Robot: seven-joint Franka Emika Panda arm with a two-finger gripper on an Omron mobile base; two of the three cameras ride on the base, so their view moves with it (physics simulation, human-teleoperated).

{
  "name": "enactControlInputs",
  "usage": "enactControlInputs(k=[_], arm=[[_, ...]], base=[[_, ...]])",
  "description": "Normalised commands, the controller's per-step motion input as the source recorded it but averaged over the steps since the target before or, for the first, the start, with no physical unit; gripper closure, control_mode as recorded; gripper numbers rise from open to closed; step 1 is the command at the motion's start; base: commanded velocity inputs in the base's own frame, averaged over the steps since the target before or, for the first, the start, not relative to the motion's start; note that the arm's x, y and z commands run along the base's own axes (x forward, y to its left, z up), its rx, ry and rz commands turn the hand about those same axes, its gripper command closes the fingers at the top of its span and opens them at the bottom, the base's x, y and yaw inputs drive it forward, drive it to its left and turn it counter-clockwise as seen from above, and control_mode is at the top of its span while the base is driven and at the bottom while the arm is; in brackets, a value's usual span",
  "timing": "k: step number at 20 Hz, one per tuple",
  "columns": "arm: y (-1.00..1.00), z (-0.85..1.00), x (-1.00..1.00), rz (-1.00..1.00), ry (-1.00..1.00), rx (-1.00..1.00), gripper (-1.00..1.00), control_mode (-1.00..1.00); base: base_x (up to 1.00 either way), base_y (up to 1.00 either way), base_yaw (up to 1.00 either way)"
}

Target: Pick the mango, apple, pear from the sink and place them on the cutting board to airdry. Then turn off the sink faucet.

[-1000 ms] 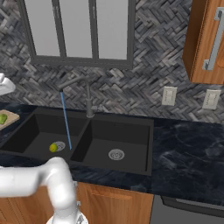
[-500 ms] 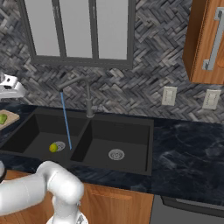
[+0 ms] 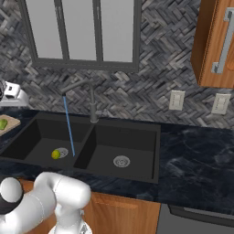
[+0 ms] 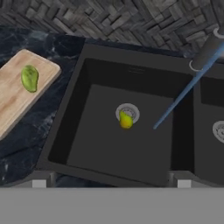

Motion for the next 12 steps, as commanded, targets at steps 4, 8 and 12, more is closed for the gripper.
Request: enactControlInputs(k=[4, 8, 12], arm=[[-0.42, 0.08, -0.15, -0.01, -0.01, 0.0, -1.0, -1.0], [-0.37, 0.08, -0.01, -0.02, 0.0, 0.0, -1.0, -1.0], [-0.28, 0.0, 0.0, -0.05, 0.0, 0.0, -1.0, -1.0]], base=[[0.0, 0.0, 0.0], [0.0, 0.0, 0.0], [0.0, 0.0, 0.0]])
